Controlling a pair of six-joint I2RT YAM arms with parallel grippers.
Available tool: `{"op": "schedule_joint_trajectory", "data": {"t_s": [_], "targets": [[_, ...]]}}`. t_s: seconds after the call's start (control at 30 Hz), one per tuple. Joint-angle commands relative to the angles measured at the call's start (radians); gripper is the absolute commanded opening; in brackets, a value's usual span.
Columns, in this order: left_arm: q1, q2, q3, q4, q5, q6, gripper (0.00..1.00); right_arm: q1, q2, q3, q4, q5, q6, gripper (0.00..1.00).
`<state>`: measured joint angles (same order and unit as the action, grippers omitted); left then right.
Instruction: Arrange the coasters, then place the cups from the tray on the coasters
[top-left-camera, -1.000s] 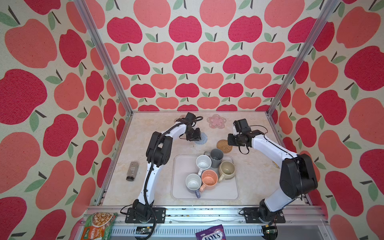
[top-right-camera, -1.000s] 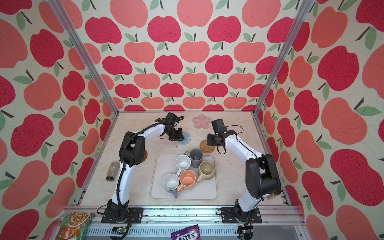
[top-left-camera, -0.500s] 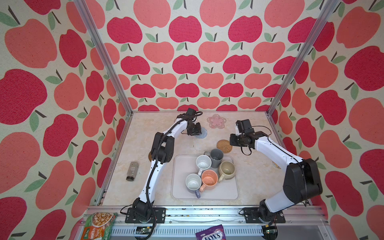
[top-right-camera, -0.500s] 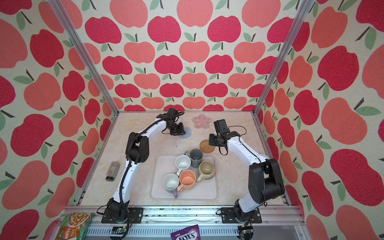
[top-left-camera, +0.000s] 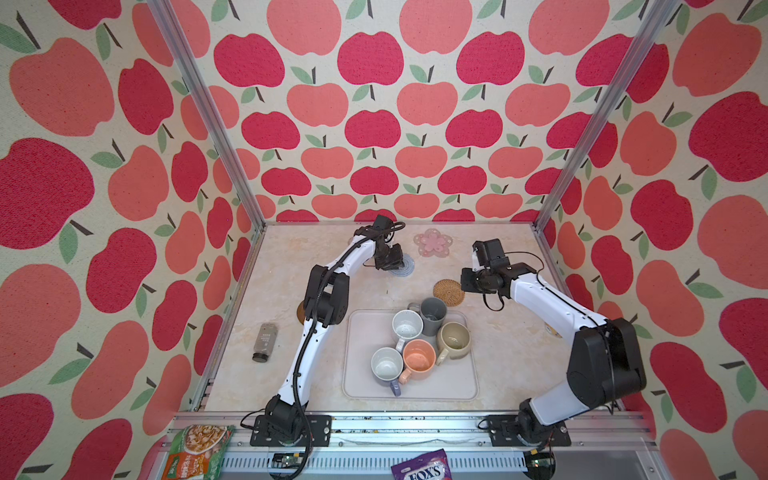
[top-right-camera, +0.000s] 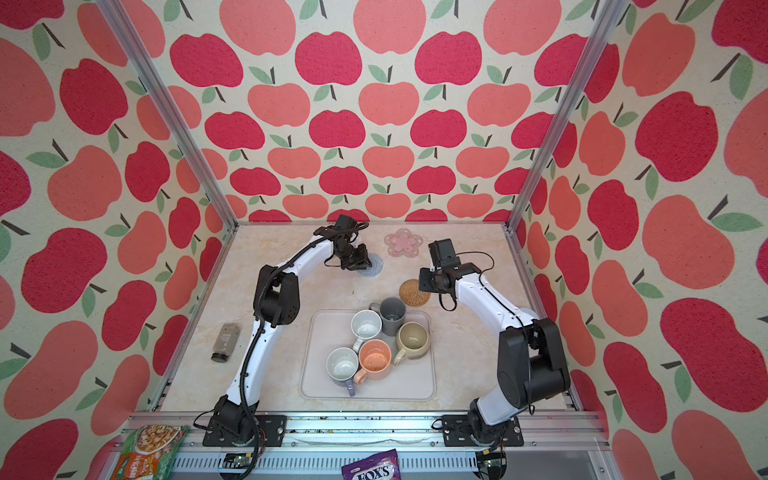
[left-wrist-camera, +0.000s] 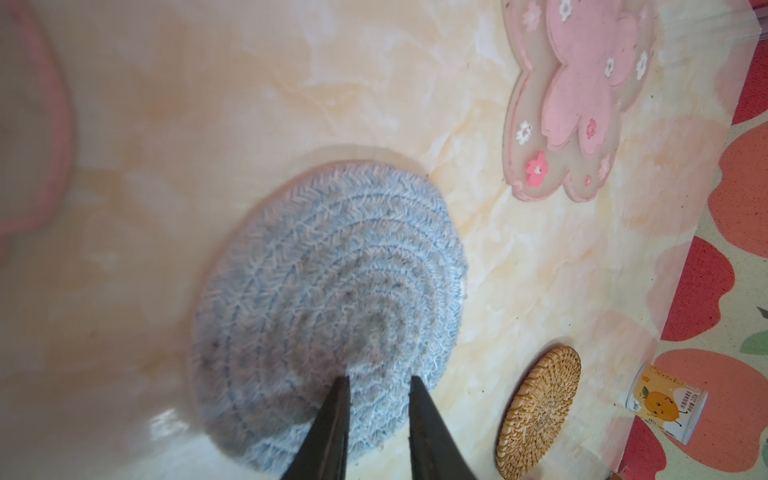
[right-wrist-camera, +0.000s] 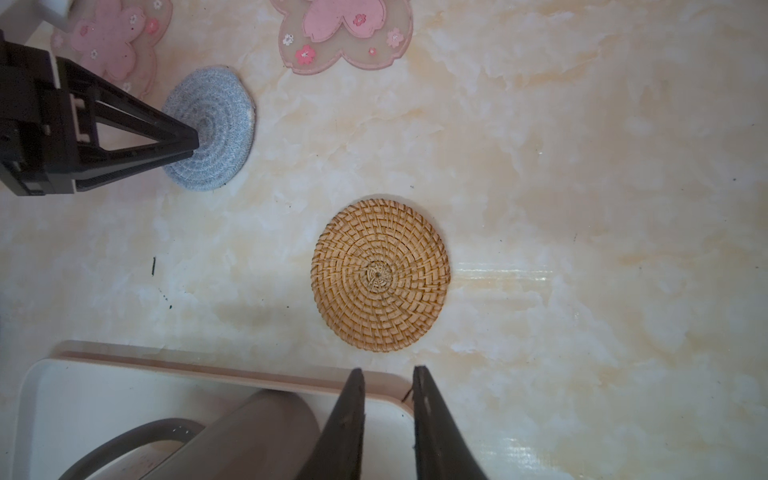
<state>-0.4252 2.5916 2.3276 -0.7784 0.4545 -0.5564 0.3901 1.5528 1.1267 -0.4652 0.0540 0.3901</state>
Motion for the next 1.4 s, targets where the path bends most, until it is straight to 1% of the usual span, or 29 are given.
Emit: {"op": "schedule_joint_trajectory", "data": {"t_s": [0.0, 0.17, 0.23, 0.3, 0.4, 0.53, 0.7, 0.83, 0.93, 1.03, 1.2, 1.37], "targets": [[0.012, -0.036, 0.005, -0.047, -0.028, 0.01, 0.29, -0.006, 0.02, -0.024, 0.012, -0.012, -0.008, 0.24], [0.011, -0.128, 0.013, -0.097, -0.042, 0.056, 0.32, -0.005, 0.074, -0.033, 0.069, -0.048, 0.005, 0.23], [0.013, -0.189, -0.034, -0.11, -0.06, 0.085, 0.32, -0.005, 0.109, -0.029, 0.092, -0.062, 0.011, 0.23], [0.018, -0.257, -0.118, -0.095, -0.068, 0.102, 0.32, -0.006, 0.143, -0.02, 0.108, -0.074, 0.015, 0.23], [0.036, -0.388, -0.298, -0.028, -0.054, 0.112, 0.32, -0.002, 0.195, -0.002, 0.13, -0.093, 0.02, 0.22], [0.091, -0.567, -0.533, 0.047, -0.045, 0.081, 0.32, 0.001, 0.255, 0.026, 0.142, -0.098, 0.022, 0.22], [0.169, -0.736, -0.729, 0.055, -0.094, 0.076, 0.32, 0.001, 0.303, 0.043, 0.155, -0.104, 0.022, 0.22], [0.231, -0.828, -0.833, 0.047, -0.118, 0.075, 0.32, 0.001, 0.337, 0.053, 0.164, -0.106, 0.024, 0.21], [0.265, -0.862, -0.883, 0.037, -0.118, 0.076, 0.32, -0.002, 0.366, 0.074, 0.168, -0.109, 0.029, 0.21], [0.281, -0.867, -0.91, 0.01, -0.127, 0.08, 0.32, -0.004, 0.388, 0.095, 0.165, -0.128, 0.03, 0.21], [0.285, -0.873, -0.961, 0.017, -0.137, 0.07, 0.32, -0.002, 0.41, 0.123, 0.151, -0.135, 0.03, 0.21], [0.287, -0.873, -0.986, 0.008, -0.132, 0.074, 0.32, -0.007, 0.381, 0.106, 0.137, -0.117, 0.023, 0.21]]}}
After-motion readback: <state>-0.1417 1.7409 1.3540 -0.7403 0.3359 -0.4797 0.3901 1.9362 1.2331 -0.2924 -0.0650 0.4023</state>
